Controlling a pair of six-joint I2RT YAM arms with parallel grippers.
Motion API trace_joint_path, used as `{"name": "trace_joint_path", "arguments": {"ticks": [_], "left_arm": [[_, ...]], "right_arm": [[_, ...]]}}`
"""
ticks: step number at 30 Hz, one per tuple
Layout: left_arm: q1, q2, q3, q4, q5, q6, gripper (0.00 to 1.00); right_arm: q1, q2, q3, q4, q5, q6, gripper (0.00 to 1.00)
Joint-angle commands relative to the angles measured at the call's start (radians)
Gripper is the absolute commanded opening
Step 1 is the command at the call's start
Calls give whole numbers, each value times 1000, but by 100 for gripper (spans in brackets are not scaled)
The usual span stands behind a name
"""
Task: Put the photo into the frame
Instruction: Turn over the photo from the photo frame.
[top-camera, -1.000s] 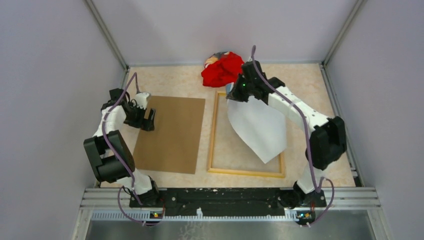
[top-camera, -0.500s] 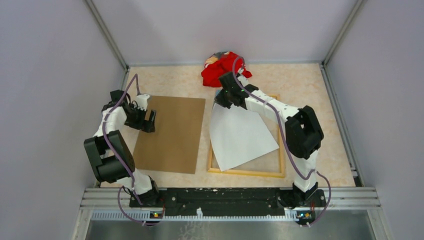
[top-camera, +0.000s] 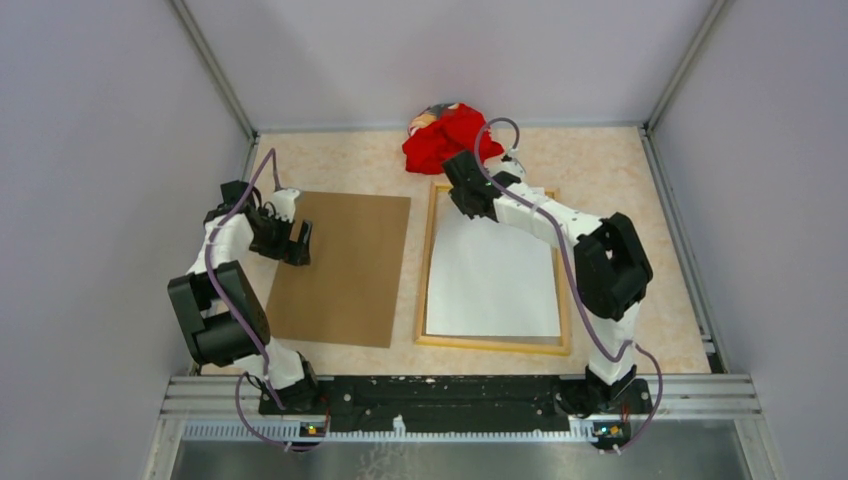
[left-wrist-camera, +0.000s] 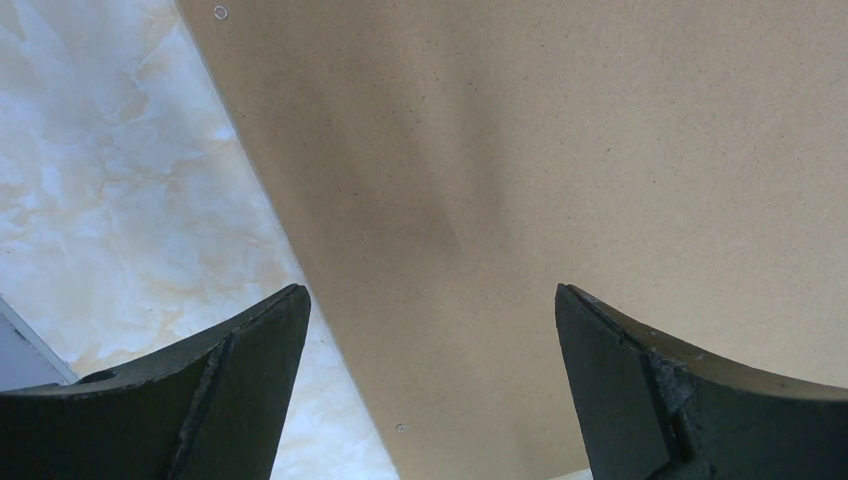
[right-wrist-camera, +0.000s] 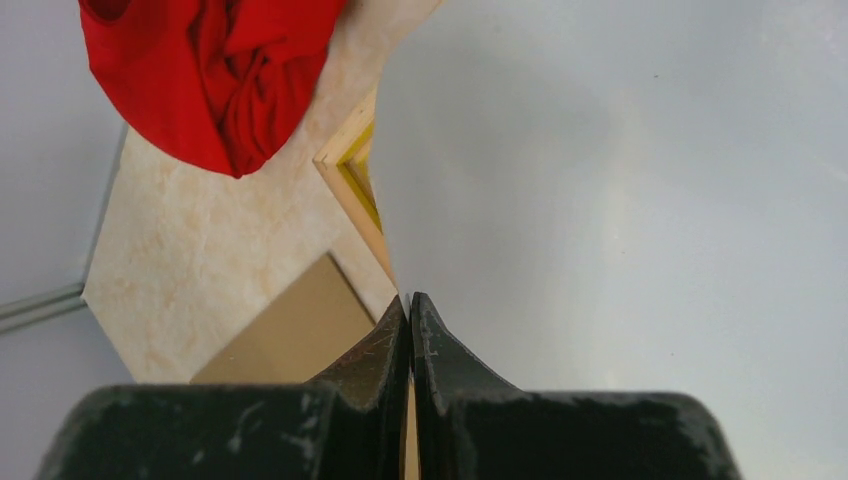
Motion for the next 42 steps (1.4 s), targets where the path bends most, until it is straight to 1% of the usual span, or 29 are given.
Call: {"name": "trace_joint_path", "arguments": {"ticks": [1,10,20,21,23,25,27,30,35,40,42], "left_arm": [[-4,-51,-10,15,29,7,98],[-17,-55,-6,13,19,-4,98],[-22,-50,3,15,10,-5,99],[-21,-51,2,17,8,-7,99],[-21,-52,2,18,7,-9,99],[-23,-52,3,19,7,-10,99],[-24,-51,6,17,6,-10,99],[-23,-50,8,17,6,-9,99],[-26,-51,5,15,-2,-8,99],[-26,-47,1,19,-5,-6,99],[-26,-45,0,16,1,-8,99]], "right_arm": [[-17,-82,-14,-53,82,59,0],[-20,-80,-34,-67,92,68,0],[-25,-20,-17,-62,27,-26,0],[-25,-20,-21,-55,25,-34,3],[-27,-18,-26,-40,20,-48,18],[-30,-13,-26,-22,8,-64,36],[-34,-7,-21,-5,-8,-86,51],[-35,11,0,6,-29,-109,70],[-36,47,54,-19,-51,-152,85],[-52,32,8,44,-106,-162,90],[-57,37,8,57,-118,-172,96]]}}
